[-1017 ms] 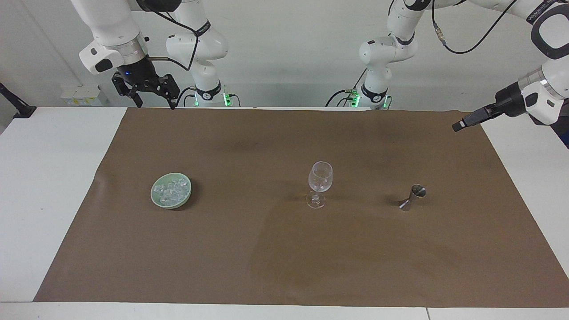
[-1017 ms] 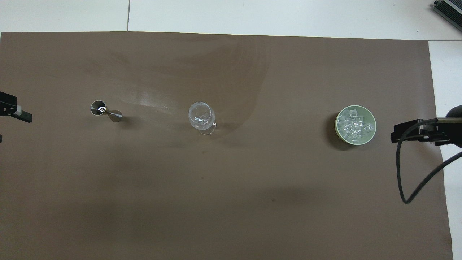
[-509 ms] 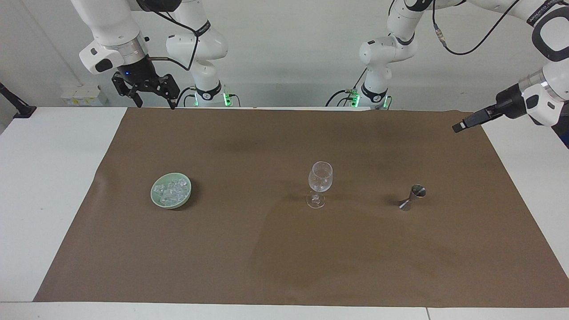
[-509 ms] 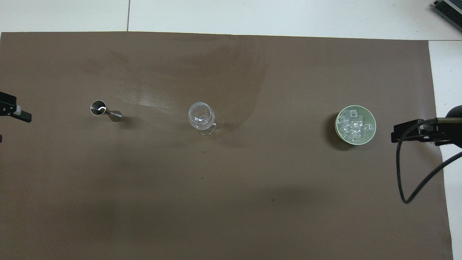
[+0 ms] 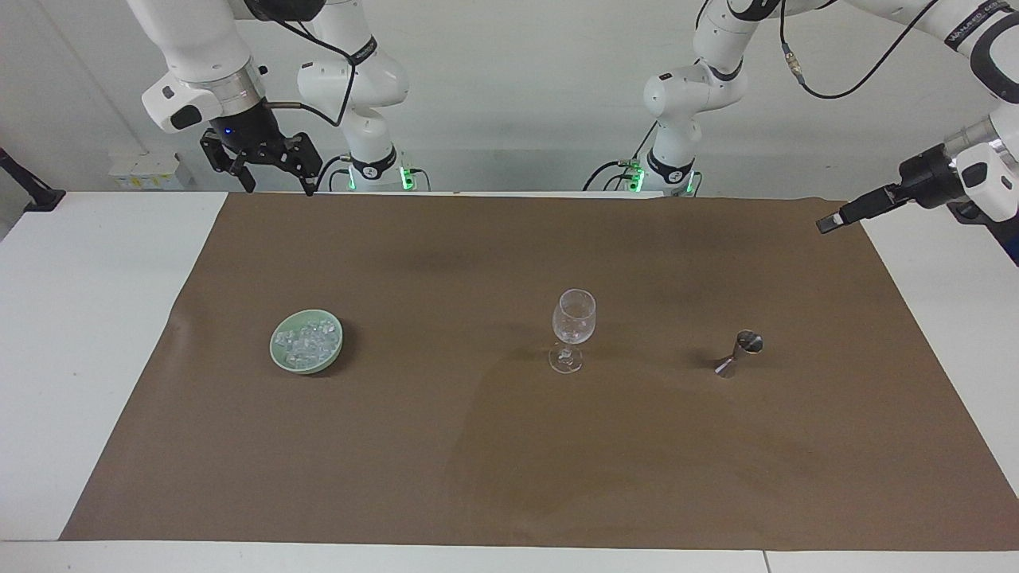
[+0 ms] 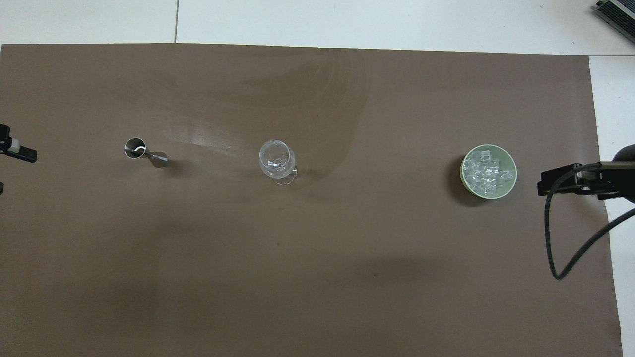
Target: Pour wine and add ice with both arms
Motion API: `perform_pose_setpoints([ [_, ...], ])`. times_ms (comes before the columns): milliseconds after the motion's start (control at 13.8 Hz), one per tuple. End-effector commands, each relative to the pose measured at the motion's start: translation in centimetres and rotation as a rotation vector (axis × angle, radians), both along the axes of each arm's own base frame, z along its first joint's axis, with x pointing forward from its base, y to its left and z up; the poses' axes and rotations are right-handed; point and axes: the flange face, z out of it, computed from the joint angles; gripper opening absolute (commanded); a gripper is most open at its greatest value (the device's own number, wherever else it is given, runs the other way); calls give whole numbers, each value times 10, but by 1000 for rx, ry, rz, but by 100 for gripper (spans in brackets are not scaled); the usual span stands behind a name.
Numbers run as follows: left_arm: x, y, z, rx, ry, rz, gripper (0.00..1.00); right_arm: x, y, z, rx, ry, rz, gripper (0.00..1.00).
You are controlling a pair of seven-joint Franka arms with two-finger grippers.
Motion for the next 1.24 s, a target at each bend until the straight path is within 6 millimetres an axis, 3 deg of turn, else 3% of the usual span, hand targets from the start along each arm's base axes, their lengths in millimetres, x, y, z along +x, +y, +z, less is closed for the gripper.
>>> perform_pose_setpoints([
  [0, 3, 1, 3, -14, 14, -5, 100, -6, 0, 0, 19, 3, 18, 100],
  [218, 2, 3, 5, -23, 1, 4, 100, -5, 0, 0, 19, 2, 18, 100],
  [291, -4, 1, 16, -26, -19, 9, 100, -6, 0, 0, 19, 3, 18, 100],
  [799, -24, 7, -7, -68, 16, 83, 100, -5, 0, 0, 19, 2, 18, 100],
  [1163, -26, 12, -13, -33, 154, 313, 100, -5, 0, 0, 19, 2, 18, 100],
])
